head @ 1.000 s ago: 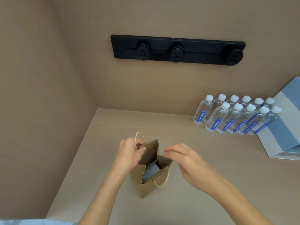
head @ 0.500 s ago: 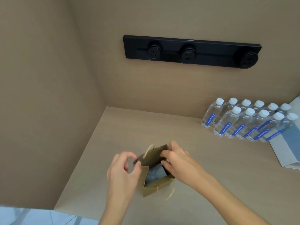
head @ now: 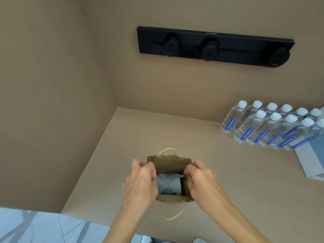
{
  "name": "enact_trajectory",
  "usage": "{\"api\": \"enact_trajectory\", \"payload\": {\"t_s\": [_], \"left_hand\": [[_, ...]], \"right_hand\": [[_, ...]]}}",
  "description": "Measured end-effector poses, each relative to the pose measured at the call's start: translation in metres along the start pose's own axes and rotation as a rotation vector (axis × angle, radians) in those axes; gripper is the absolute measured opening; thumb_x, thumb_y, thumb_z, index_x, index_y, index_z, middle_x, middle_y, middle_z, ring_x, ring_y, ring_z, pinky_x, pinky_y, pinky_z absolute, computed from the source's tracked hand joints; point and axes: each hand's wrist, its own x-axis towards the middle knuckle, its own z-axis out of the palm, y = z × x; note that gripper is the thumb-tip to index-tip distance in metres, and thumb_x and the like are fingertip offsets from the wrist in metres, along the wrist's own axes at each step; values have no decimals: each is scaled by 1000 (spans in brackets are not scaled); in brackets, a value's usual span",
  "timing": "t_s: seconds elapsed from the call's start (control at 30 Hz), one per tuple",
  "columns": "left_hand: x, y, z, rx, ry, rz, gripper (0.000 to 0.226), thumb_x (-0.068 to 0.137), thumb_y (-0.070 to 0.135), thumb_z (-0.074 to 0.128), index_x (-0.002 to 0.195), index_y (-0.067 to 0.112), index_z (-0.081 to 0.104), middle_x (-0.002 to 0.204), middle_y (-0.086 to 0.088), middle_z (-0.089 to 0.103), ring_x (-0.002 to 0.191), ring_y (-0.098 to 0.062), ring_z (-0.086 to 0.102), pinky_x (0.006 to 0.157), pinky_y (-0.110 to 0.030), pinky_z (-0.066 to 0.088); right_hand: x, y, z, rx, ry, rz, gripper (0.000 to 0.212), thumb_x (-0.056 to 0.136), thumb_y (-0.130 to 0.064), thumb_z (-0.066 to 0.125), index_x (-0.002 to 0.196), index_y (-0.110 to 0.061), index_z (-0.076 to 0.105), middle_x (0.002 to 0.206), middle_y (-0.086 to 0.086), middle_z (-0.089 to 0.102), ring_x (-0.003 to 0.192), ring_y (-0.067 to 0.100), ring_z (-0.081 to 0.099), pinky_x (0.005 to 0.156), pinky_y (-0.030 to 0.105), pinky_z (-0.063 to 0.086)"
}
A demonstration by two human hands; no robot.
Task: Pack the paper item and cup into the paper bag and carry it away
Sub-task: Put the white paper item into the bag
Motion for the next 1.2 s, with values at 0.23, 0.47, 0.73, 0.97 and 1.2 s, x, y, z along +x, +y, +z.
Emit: {"api": "enact_trajectory", "payload": {"t_s": [0.23,0.47,0.73,0.97,1.2], "left_hand": [[-13,-9,4,-59,-4,23,37,79,4,49,95,37,48,100,9,38,68,-28,54,62,-38,48],[-7,-11,8,-129,-69,50,58,78,3,48,123,39,43,113,9,35,81,-28,59,72,-43,54],[5,-10,7,-174,-147,81,64,72,-2,43,120,39,40,127,13,34,96,-33,60,81,-46,54],[10,-10,6,-199,-185,89,66,74,-2,42,130,32,41,133,11,34,104,-32,59,85,-47,53],[22,-17,2,-259,-179,84,66,80,-2,45,137,30,42,139,10,36,112,-25,55,91,-41,51]], "right_hand": [[-25,-5,-13,-143,102,-188,18,78,-9,58,92,-19,54,105,7,50,94,27,45,77,30,36],[-6,-31,-31,-598,-282,-559,9,68,-9,76,74,-9,69,81,9,64,66,27,63,46,30,42],[61,-41,31,-1055,-826,-560,40,95,-18,52,134,-16,51,157,11,24,113,32,57,68,37,40],[82,-33,67,-1227,-896,-734,43,94,-26,51,136,-27,46,150,3,39,129,27,44,71,37,36],[74,-27,18,-519,-566,-519,16,90,-13,55,98,-15,69,90,8,69,72,26,63,61,38,55]]}}
